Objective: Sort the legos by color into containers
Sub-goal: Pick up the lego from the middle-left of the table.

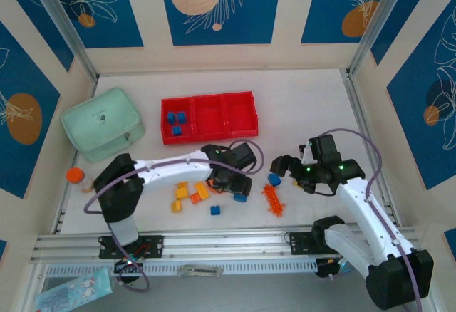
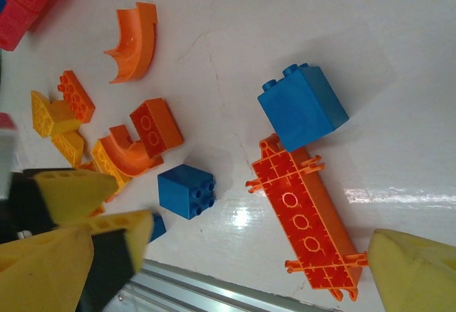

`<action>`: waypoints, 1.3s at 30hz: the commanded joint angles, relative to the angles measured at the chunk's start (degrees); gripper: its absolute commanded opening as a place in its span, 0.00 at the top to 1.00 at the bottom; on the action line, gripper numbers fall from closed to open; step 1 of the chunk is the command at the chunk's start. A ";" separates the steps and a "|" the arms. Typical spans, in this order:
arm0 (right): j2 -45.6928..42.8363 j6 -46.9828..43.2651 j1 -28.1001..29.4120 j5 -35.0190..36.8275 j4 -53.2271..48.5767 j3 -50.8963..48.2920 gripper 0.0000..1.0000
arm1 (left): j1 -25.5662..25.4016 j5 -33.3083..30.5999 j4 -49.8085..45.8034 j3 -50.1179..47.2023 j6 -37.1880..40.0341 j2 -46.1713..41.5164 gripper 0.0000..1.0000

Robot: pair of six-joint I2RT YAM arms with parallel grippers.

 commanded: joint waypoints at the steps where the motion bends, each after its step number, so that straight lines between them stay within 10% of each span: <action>1: -0.50 -0.55 -0.50 -2.64 -0.80 -0.71 0.01 | -1.41 2.12 -1.12 3.52 -0.78 2.66 0.29; 22: 0.95 -1.82 -1.01 -4.05 1.57 -0.53 0.01 | -2.74 -0.18 -1.15 6.03 1.05 11.81 0.53; 39: 6.26 -0.63 8.32 -5.79 8.66 3.92 0.01 | 5.84 -7.63 -5.89 -0.38 3.24 -7.73 0.62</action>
